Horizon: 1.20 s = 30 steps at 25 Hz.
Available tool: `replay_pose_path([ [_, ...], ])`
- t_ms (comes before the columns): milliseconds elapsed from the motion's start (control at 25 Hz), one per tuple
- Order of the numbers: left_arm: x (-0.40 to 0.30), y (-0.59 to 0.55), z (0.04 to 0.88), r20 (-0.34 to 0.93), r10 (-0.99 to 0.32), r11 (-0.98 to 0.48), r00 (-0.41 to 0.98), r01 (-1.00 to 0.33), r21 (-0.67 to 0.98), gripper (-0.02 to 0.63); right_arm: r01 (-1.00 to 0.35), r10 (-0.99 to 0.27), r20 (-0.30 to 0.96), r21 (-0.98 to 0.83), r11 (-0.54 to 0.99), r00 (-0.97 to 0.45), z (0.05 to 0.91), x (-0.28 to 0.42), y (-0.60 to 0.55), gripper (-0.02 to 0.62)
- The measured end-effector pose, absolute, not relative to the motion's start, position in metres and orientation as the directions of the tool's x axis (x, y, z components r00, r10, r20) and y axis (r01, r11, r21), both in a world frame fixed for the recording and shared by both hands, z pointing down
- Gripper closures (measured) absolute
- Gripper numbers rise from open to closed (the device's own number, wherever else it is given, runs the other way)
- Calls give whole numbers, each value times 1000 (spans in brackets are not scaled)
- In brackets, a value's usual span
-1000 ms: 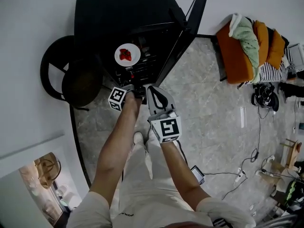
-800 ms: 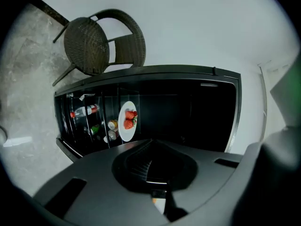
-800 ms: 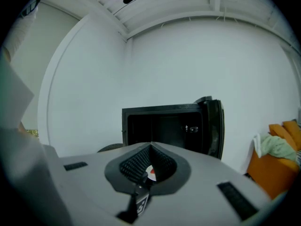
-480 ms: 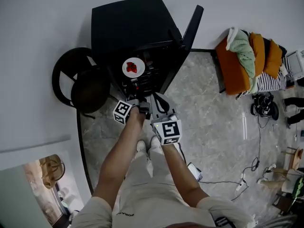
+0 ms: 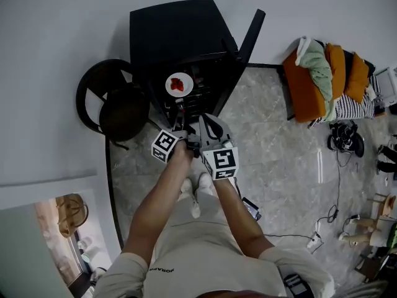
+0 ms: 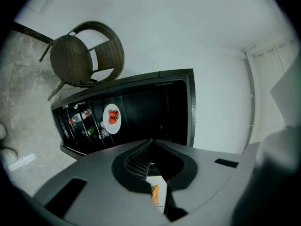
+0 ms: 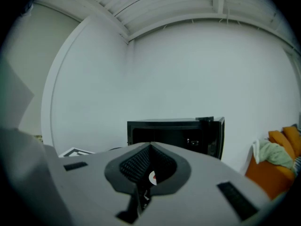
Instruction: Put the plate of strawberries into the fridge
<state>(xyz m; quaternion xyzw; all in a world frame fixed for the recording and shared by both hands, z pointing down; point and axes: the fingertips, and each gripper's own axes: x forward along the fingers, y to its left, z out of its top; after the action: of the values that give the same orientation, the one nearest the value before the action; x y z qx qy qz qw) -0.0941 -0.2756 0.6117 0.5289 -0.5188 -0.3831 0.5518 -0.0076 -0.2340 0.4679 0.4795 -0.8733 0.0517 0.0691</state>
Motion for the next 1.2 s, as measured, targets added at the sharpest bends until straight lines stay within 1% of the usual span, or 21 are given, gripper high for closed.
replay_pose_path([
  [680, -83, -240, 531, 93, -969, 30, 229, -267, 963, 604, -847, -832, 170, -27, 531, -528, 431, 2, -217, 583],
  [1040, -77, -230, 489, 62, -959, -62, 277, -421, 905, 604, -843, -831, 155, -33, 536, -534, 411, 2, -213, 583],
  [1200, -82, -226, 473, 74, -958, -91, 277, -537, 839, 604, -838, -827, 144, -36, 544, -543, 403, -2, -211, 583],
])
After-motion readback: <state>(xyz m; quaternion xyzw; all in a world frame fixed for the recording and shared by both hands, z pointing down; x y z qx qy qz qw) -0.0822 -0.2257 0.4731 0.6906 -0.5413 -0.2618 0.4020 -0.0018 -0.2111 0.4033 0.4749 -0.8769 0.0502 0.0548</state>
